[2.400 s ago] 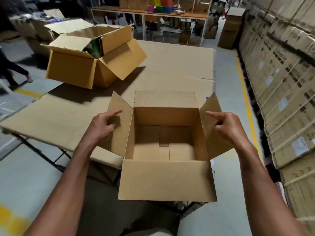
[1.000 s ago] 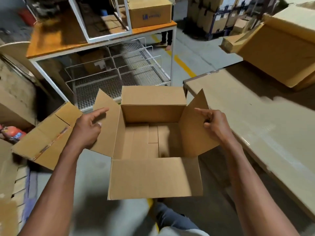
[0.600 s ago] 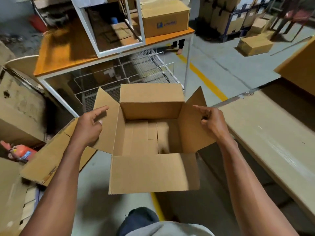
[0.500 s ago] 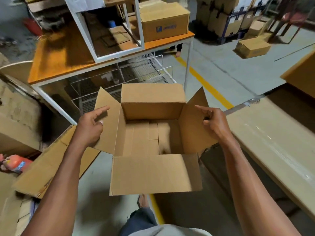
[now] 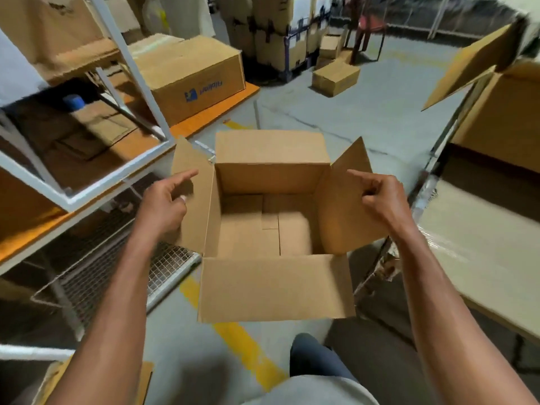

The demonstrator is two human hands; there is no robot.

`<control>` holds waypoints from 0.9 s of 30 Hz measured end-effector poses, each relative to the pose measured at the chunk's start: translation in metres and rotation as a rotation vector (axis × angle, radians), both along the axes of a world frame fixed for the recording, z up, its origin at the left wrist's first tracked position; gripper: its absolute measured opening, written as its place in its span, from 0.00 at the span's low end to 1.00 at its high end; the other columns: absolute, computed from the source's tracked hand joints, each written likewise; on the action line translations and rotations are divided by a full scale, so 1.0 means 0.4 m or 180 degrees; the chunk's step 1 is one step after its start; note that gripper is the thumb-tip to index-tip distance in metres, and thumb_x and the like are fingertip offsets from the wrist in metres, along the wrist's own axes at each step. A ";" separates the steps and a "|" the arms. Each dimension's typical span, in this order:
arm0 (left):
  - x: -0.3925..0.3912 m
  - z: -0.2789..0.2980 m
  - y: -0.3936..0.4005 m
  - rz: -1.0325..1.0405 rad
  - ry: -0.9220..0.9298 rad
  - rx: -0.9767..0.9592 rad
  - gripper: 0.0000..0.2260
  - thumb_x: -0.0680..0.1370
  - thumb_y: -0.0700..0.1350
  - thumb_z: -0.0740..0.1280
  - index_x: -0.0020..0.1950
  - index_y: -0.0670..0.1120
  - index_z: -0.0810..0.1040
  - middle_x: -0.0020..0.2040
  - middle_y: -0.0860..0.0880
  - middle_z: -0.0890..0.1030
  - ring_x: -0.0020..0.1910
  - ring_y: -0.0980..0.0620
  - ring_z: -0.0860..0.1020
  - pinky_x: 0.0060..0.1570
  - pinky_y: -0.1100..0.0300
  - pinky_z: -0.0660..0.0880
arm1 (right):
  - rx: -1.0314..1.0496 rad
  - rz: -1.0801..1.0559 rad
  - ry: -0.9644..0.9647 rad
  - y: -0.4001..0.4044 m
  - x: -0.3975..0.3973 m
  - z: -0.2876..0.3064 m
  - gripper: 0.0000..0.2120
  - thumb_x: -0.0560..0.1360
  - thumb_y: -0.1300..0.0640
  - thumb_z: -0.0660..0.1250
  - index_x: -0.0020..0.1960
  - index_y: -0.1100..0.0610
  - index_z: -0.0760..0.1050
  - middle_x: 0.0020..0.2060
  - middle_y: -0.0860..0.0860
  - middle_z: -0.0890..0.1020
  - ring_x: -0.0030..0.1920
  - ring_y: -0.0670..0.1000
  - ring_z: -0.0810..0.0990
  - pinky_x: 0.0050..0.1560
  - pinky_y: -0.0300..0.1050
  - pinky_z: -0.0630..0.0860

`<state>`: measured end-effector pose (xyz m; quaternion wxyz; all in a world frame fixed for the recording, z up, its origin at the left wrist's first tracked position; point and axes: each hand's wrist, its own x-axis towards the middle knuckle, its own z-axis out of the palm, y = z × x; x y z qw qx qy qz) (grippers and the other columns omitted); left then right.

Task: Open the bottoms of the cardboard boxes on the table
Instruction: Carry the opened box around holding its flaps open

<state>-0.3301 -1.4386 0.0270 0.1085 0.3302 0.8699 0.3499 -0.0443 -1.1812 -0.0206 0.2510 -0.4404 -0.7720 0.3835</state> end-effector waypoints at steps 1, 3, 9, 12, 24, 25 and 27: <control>-0.033 0.000 0.059 -0.0122 0.0005 0.0024 0.29 0.78 0.30 0.62 0.72 0.59 0.72 0.70 0.51 0.75 0.63 0.58 0.71 0.61 0.60 0.69 | -0.0026 -0.0101 -0.0005 0.031 -0.017 -0.007 0.35 0.66 0.75 0.60 0.66 0.49 0.79 0.47 0.63 0.86 0.42 0.54 0.82 0.35 0.39 0.74; -0.096 -0.014 0.186 -0.0317 0.0002 0.0014 0.29 0.79 0.30 0.62 0.72 0.59 0.72 0.72 0.51 0.73 0.64 0.58 0.69 0.60 0.61 0.69 | -0.0013 -0.0300 -0.0047 0.102 -0.054 -0.023 0.34 0.68 0.76 0.61 0.67 0.50 0.79 0.50 0.59 0.86 0.41 0.50 0.80 0.33 0.30 0.72; -0.260 -0.072 0.577 -0.0761 -0.0009 -0.0103 0.32 0.76 0.27 0.61 0.71 0.57 0.73 0.72 0.45 0.74 0.46 0.59 0.73 0.44 0.59 0.78 | -0.0047 -0.0740 -0.0153 0.348 -0.182 -0.042 0.30 0.72 0.75 0.64 0.68 0.50 0.77 0.52 0.54 0.85 0.45 0.55 0.84 0.42 0.41 0.81; -0.338 -0.065 0.767 -0.0872 -0.0058 -0.0152 0.33 0.76 0.27 0.61 0.71 0.60 0.73 0.70 0.44 0.75 0.38 0.53 0.74 0.38 0.54 0.79 | -0.0111 -0.0888 -0.0219 0.487 -0.233 -0.013 0.30 0.73 0.74 0.64 0.68 0.49 0.77 0.47 0.55 0.85 0.39 0.57 0.83 0.37 0.48 0.82; -0.608 -0.080 1.488 -0.1767 0.0093 0.0111 0.33 0.74 0.27 0.60 0.72 0.56 0.74 0.73 0.48 0.74 0.60 0.57 0.76 0.48 0.67 0.75 | 0.0056 -0.1688 -0.0454 1.008 -0.416 0.015 0.31 0.73 0.75 0.62 0.70 0.50 0.76 0.58 0.54 0.83 0.40 0.53 0.84 0.35 0.41 0.81; -0.625 -0.082 1.550 -0.1820 0.0084 0.0154 0.33 0.73 0.27 0.60 0.72 0.55 0.74 0.72 0.48 0.75 0.64 0.53 0.76 0.52 0.64 0.75 | 0.0068 -0.1740 -0.0452 1.054 -0.432 0.010 0.31 0.73 0.75 0.62 0.70 0.50 0.76 0.62 0.54 0.82 0.39 0.49 0.83 0.32 0.37 0.78; -0.657 -0.074 1.671 -0.1960 0.0081 0.0200 0.34 0.72 0.26 0.59 0.72 0.54 0.75 0.70 0.48 0.77 0.67 0.50 0.75 0.56 0.61 0.74 | 0.0065 -0.1911 -0.0483 1.139 -0.471 0.008 0.30 0.74 0.74 0.62 0.70 0.49 0.75 0.65 0.54 0.80 0.37 0.44 0.80 0.30 0.31 0.71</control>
